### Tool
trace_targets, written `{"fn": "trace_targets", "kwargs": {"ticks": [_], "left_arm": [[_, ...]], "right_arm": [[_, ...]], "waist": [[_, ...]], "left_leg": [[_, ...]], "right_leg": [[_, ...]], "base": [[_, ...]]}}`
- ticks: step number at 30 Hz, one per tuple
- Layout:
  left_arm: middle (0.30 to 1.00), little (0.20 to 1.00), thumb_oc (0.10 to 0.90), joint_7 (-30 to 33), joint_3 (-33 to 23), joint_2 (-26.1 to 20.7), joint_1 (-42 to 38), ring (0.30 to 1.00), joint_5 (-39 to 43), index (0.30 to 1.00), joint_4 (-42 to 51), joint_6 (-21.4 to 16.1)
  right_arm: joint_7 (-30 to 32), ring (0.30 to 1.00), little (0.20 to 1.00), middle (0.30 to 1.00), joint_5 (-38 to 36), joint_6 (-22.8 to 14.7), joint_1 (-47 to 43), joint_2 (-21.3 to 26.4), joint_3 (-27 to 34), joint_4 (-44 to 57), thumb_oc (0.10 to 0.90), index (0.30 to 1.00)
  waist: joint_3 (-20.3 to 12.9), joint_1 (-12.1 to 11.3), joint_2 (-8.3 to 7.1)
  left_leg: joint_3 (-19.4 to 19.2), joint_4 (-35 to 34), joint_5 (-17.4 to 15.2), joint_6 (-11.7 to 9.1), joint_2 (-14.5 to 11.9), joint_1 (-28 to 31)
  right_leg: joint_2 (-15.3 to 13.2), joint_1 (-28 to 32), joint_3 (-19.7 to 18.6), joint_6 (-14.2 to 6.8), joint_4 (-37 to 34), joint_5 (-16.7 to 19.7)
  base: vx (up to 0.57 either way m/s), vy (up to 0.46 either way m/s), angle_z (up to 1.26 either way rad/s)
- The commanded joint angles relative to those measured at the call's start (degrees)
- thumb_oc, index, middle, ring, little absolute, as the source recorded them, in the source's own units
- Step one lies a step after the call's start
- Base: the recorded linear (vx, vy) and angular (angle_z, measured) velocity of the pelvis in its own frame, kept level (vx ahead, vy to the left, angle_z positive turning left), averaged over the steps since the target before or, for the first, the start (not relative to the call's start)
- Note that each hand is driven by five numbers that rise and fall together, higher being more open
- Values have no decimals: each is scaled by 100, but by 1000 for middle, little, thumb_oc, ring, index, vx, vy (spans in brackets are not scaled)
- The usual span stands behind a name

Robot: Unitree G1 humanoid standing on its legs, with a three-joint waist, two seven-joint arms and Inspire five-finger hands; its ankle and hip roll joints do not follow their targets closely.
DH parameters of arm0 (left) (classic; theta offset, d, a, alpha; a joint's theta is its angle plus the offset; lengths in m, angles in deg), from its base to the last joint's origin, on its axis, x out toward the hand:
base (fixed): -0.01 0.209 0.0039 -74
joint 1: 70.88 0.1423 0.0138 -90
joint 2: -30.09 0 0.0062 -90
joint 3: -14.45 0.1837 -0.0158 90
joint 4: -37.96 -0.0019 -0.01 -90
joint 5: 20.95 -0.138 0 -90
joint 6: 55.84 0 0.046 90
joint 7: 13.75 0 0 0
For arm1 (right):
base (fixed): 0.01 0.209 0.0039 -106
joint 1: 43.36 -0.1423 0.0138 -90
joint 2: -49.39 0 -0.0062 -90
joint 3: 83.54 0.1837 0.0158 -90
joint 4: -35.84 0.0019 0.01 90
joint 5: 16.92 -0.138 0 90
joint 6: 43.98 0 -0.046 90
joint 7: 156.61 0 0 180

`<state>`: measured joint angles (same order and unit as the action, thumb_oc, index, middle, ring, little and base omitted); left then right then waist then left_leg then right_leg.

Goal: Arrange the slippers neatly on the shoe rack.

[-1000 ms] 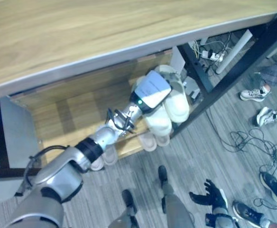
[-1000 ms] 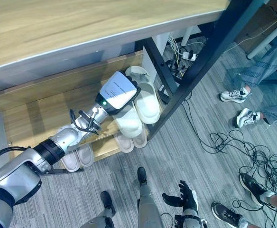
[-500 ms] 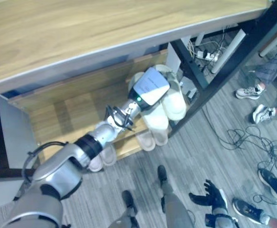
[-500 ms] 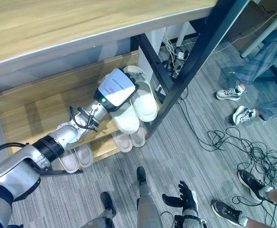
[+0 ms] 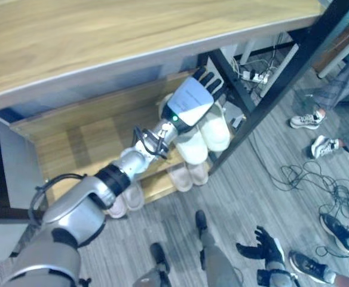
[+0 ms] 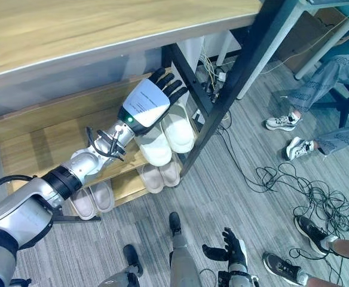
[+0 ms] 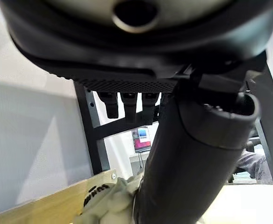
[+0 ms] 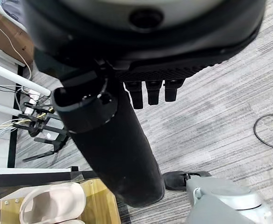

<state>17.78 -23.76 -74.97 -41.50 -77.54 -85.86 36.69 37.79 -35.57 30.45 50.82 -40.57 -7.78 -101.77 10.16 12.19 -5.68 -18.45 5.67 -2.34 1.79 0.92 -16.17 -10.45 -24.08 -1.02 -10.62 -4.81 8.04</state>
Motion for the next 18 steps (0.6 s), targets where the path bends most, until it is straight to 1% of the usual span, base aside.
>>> {"fn": "trace_targets", "kwargs": {"ticks": [1, 7, 12, 16, 18], "left_arm": [[900, 900, 800, 280, -729, 229, -1193, 900, 77, 900, -67, 218], [900, 900, 800, 202, -874, 210, -1011, 900, 107, 900, 38, 200], [900, 900, 800, 182, -1019, 333, -876, 900, 143, 900, 17, 263], [900, 900, 800, 102, -981, 392, -849, 900, 111, 900, -30, 253], [900, 900, 800, 14, -934, 504, -820, 900, 99, 900, -117, 236]], "right_arm": [[17, 900, 900, 900, -180, -258, -167, 446, 241, 255, 800, 900], [-29, 900, 900, 900, -205, -220, -158, 390, 245, 245, 800, 900], [-81, 900, 900, 900, -264, -183, -152, 327, 190, 226, 800, 900], [-93, 900, 900, 900, -277, -163, -171, 318, 183, 185, 800, 900], [-108, 900, 900, 900, -301, -152, -228, 293, 154, 129, 800, 900]], "waist": [[33, -111, 705], [-21, -150, 699], [-75, -170, 701], [-75, -178, 699], [-56, -187, 713]], "left_leg": [[950, -1067, -75, -140, 6, 549], [953, -1067, -84, -144, 7, 612], [977, -1067, -83, -147, 5, 653], [1000, -1067, -80, -143, 2, 649], [1008, -1067, -67, -141, 6, 647]], "right_leg": [[480, 1073, 249, 78, 267, -607], [486, 1147, 278, 88, 263, -632], [497, 1181, 282, 109, 265, -649], [501, 1188, 280, 119, 260, -661], [499, 1184, 282, 126, 259, -659]], "base": [[-6, -19, 15], [-5, -19, 1], [-1, -7, 0], [-8, -7, 1], [-28, -21, 5]]}}
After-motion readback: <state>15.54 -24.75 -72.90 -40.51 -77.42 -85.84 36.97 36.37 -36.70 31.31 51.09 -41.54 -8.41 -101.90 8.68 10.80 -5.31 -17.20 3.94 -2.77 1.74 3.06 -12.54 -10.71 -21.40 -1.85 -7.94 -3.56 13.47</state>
